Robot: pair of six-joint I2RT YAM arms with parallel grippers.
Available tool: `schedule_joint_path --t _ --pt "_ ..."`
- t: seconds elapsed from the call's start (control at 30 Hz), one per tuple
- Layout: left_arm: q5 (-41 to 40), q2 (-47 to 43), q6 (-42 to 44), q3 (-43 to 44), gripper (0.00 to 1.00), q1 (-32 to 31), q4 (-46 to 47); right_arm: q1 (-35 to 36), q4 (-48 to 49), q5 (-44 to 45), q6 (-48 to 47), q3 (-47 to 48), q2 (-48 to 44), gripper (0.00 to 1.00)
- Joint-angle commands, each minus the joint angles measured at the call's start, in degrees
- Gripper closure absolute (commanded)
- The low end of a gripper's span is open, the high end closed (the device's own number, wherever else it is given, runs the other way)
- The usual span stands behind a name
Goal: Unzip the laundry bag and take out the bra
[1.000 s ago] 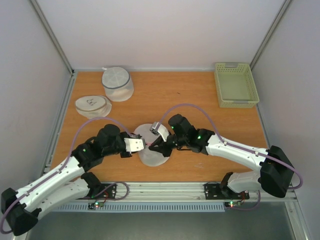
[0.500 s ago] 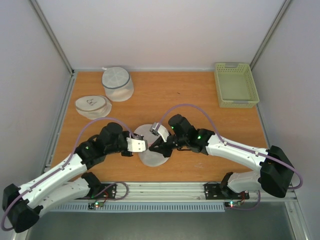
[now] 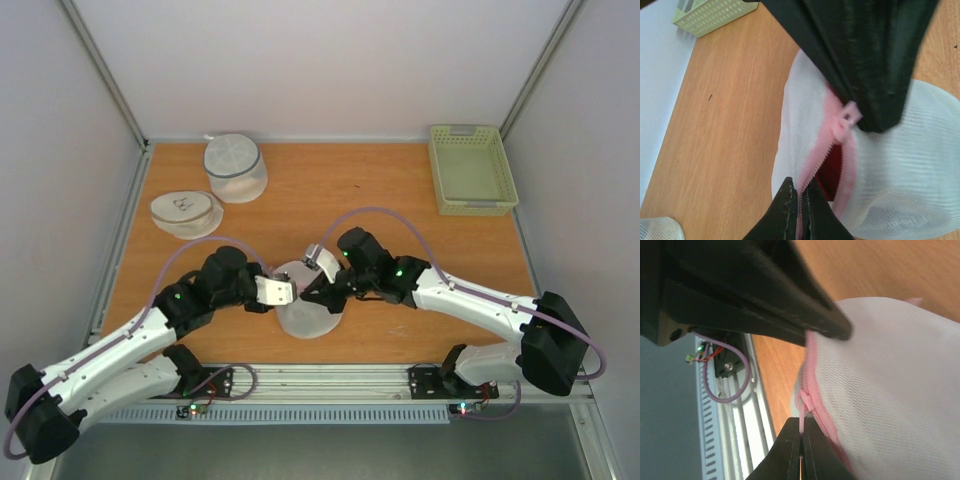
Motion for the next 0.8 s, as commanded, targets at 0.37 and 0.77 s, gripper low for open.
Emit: schedule_joint_path --t 0.37,0.77 --pt "-0.76 -6.32 9.67 -5.63 0.99 0.60 10.97 -13.85 -13.27 6.08 -3.94 2.15 -4.29 0.99" --pt "1.04 -1.50 6.50 -0.07 0.99 3.76 24.07 -14.37 -15.00 7.84 -6.82 7.21 -6.43 0.99"
